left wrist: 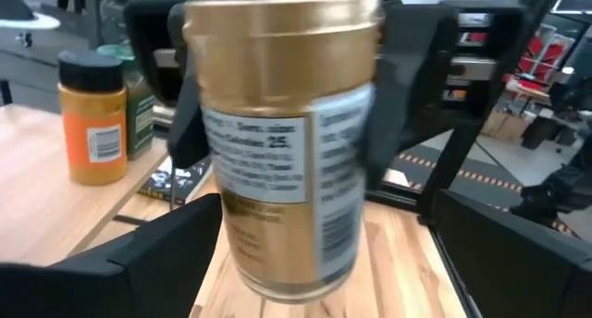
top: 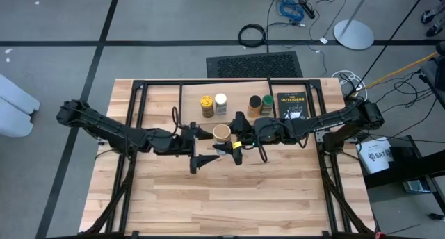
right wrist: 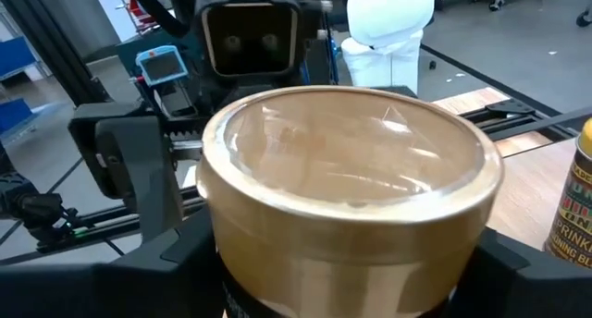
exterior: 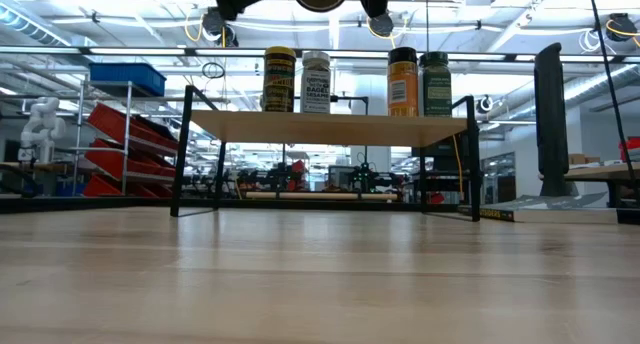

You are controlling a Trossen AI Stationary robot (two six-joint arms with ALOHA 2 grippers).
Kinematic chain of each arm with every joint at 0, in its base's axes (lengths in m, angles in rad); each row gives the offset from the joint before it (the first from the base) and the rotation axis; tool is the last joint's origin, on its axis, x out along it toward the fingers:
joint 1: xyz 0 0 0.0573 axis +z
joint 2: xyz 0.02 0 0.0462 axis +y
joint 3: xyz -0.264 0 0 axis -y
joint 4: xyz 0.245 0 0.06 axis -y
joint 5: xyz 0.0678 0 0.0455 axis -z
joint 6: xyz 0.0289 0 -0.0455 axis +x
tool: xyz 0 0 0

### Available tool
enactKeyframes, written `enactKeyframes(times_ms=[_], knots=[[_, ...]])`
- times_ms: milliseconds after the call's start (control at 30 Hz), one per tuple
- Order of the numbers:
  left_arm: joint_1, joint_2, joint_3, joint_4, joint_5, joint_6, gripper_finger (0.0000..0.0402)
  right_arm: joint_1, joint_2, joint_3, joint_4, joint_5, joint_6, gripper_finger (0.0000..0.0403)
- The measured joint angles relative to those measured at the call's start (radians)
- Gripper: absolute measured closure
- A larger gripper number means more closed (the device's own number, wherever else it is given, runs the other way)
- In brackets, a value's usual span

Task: Shelf spices
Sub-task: Put the golden seasoning bottle on the shelf

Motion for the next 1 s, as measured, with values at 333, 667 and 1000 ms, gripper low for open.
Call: enactKeyframes(times_ms=[333, 667, 1000], knots=[[0.06, 0.073, 0.0, 0.1, 0.047, -0.032, 0.0002, 0.003, 0.0, 0.0, 0.029, -0.008, -0.02, 0.0132], [0.1, 0.096, 0.0, 0.146, 0.121, -0.058, 0.0001, 0.003, 0.0, 0.0, 0.049, -0.022, -0.035, 0.0132], [0.11, 0.096, 0.0, 0.163, 0.129, -0.057, 0.0025, 0.002, 0.0, 0.0, 0.045, -0.02, -0.043, 0.0133]])
